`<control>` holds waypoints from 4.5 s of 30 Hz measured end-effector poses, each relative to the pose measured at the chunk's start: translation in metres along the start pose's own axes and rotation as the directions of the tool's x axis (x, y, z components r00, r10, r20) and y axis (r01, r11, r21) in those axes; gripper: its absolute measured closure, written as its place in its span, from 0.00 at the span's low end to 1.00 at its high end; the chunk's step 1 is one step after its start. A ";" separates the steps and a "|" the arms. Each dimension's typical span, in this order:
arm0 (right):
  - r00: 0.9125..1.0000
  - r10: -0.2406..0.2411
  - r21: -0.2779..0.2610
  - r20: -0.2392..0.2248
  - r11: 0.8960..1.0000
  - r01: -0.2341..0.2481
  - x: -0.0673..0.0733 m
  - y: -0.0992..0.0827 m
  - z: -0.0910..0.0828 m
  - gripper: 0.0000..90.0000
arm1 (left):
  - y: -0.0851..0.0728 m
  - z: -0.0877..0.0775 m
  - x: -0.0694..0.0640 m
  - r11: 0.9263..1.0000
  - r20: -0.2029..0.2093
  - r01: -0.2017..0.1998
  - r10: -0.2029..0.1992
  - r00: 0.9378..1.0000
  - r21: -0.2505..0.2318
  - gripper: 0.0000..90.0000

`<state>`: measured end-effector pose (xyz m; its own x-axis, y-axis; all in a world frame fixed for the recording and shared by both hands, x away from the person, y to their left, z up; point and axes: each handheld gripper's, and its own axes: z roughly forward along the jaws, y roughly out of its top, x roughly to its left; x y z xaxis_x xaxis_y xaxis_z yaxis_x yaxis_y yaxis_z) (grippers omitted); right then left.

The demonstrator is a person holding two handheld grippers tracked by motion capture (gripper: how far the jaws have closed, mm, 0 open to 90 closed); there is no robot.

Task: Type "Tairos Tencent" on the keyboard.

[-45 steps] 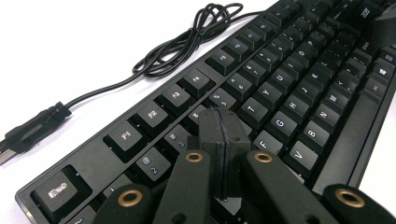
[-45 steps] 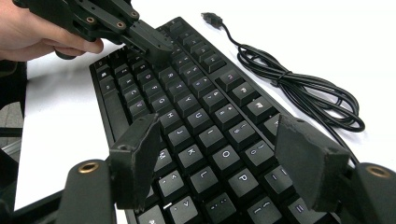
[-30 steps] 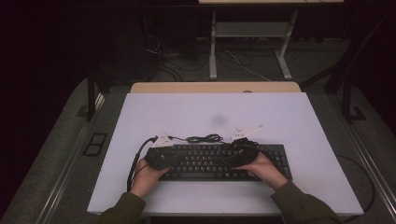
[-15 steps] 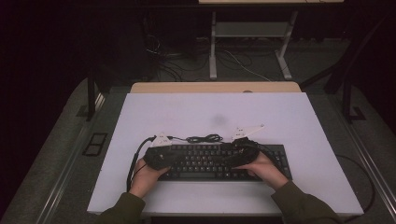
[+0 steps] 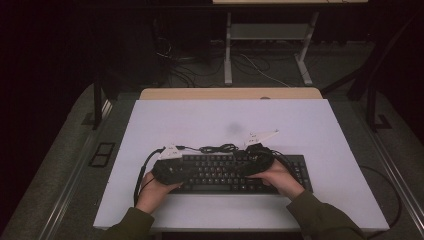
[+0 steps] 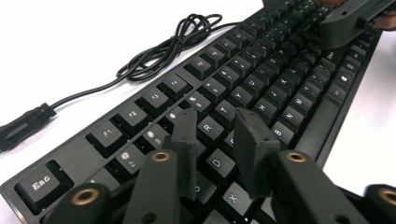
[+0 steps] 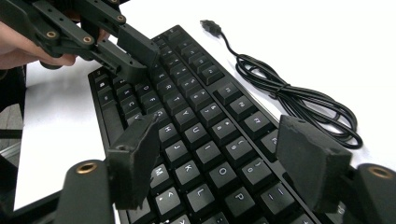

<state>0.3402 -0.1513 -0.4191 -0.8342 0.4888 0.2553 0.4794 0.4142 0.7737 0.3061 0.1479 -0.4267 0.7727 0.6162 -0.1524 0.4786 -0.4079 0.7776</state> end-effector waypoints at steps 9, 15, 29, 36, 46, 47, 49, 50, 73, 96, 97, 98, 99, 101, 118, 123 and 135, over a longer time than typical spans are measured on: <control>1.000 -0.014 -0.002 -0.005 1.000 0.014 0.002 0.009 0.007 0.37 | -0.003 -0.005 0.000 1.000 0.010 0.010 -0.010 1.000 -0.008 0.57; 1.000 -0.012 -0.010 -0.018 1.000 0.012 0.004 0.009 0.011 0.53 | -0.004 -0.005 0.001 1.000 0.002 0.006 -0.006 1.000 -0.011 0.44; 0.996 -0.054 0.001 -0.074 0.998 0.055 0.014 0.009 0.012 0.92 | -0.004 -0.003 0.001 1.000 -0.009 0.008 -0.009 1.000 -0.012 0.30; 0.993 -0.071 0.025 -0.092 0.997 0.073 0.018 0.007 0.016 0.99 | -0.004 -0.003 0.001 1.000 -0.013 0.011 -0.012 1.000 -0.013 0.29; 0.990 -0.093 0.058 -0.102 0.993 0.099 0.024 0.005 0.024 0.99 | -0.004 -0.004 0.002 1.000 -0.016 0.012 -0.012 1.000 -0.013 0.28; 0.990 -0.096 0.064 -0.105 0.993 0.103 0.025 0.004 0.026 0.99 | -0.004 -0.004 0.002 1.000 -0.017 0.011 -0.012 1.000 -0.013 0.28; 0.989 -0.102 0.074 -0.106 0.991 0.110 0.027 0.003 0.028 0.99 | -0.004 -0.004 0.002 1.000 -0.017 0.011 -0.012 1.000 -0.013 0.28; 0.989 -0.106 0.080 -0.107 0.990 0.115 0.027 0.003 0.029 0.99 | -0.004 -0.004 0.002 1.000 -0.017 0.011 -0.011 1.000 -0.014 0.28; 0.985 -0.143 0.153 -0.099 0.976 0.157 0.035 -0.003 0.041 0.99 | -0.004 -0.004 0.002 1.000 -0.020 0.010 -0.010 1.000 -0.016 0.28; 0.991 -0.115 0.070 -0.065 0.990 0.119 0.023 0.002 0.023 0.81 | -0.003 -0.005 -0.001 1.000 -0.021 0.002 -0.003 1.000 -0.013 0.35; 0.992 -0.113 0.068 -0.059 0.991 0.117 0.022 0.003 0.022 0.77 | -0.003 -0.005 -0.002 1.000 -0.022 0.000 -0.001 1.000 -0.012 0.37; 0.993 -0.108 0.062 -0.053 0.992 0.111 0.021 0.002 0.022 0.75 | -0.003 -0.005 -0.002 1.000 -0.020 0.000 0.000 1.000 -0.012 0.40; 0.993 -0.104 0.059 -0.052 0.992 0.107 0.020 0.002 0.021 0.73 | -0.003 -0.005 -0.002 1.000 -0.020 -0.001 0.000 1.000 -0.013 0.42; 0.995 -0.094 0.055 -0.040 0.994 0.097 0.017 0.002 0.020 0.64 | -0.003 -0.006 -0.003 1.000 -0.019 -0.004 0.004 1.000 -0.015 0.49; 0.998 -0.046 0.026 0.032 0.999 0.045 0.004 0.001 0.014 0.41 | -0.003 0.002 -0.010 0.998 0.101 -0.027 0.021 0.995 0.057 0.99; 0.998 -0.045 0.024 0.036 0.999 0.044 0.004 0.001 0.014 0.39 | -0.003 0.004 -0.011 0.996 0.105 -0.036 0.028 0.994 0.076 0.99; 0.998 -0.038 0.027 0.044 0.999 0.037 0.003 0.001 0.013 0.37 | -0.005 0.010 -0.014 0.990 0.108 -0.075 0.062 0.992 0.121 0.99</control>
<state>0.3415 -0.1391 -0.4251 -0.8391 0.5058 0.2001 0.4556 0.4526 0.7665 0.2972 0.1348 -0.4340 0.8415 0.5134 -0.1685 0.4660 -0.5318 0.7071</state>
